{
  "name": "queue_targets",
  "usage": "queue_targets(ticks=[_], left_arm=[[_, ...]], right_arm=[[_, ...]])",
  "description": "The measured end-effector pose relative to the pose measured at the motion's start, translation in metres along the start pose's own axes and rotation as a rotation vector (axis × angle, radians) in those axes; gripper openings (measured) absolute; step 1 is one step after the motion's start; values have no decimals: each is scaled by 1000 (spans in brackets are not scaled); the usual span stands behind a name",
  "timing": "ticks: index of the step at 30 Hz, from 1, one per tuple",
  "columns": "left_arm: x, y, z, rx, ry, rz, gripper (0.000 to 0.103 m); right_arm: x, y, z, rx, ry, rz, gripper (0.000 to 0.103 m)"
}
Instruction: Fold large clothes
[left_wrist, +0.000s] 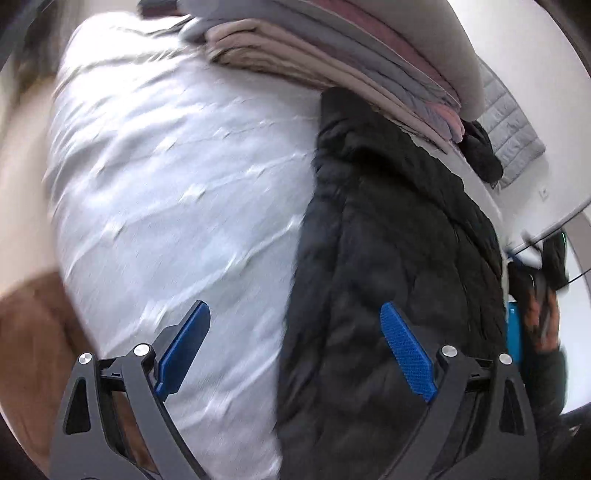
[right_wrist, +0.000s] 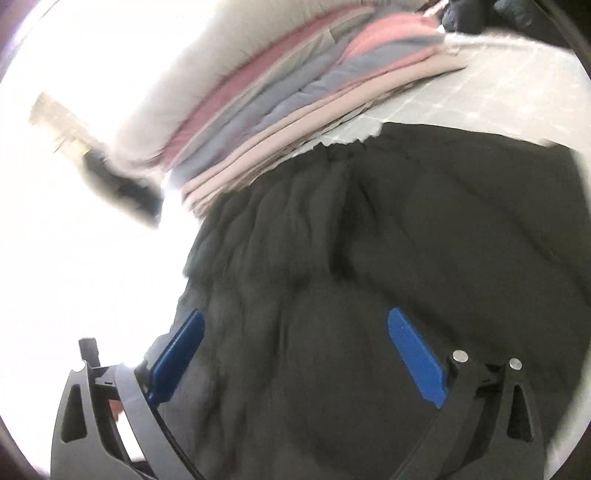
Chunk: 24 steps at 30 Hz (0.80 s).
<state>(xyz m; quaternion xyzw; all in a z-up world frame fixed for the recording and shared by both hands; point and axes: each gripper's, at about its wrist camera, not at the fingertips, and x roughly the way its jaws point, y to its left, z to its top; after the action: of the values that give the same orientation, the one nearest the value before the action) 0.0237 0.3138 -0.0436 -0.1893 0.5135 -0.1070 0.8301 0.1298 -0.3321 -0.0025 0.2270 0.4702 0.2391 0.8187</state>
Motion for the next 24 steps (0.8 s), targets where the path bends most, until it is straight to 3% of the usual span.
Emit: queue_targets(ticks=[4, 8, 10, 18, 24], left_arm=[[-7, 36, -33, -124, 45, -74, 90], [1, 29, -51, -100, 84, -83, 90], [5, 22, -57, -80, 102, -72, 91], [12, -9, -83, 3, 179, -60, 92], [9, -21, -99, -19, 213, -170, 92]], right_arm=[[-90, -54, -99, 110, 4, -20, 96], [-131, -100, -166, 242, 21, -58, 96], [-139, -113, -191, 305, 4, -29, 96], [-133, -106, -232, 373, 10, 49, 96], [-124, -106, -246, 403, 35, 67, 96]])
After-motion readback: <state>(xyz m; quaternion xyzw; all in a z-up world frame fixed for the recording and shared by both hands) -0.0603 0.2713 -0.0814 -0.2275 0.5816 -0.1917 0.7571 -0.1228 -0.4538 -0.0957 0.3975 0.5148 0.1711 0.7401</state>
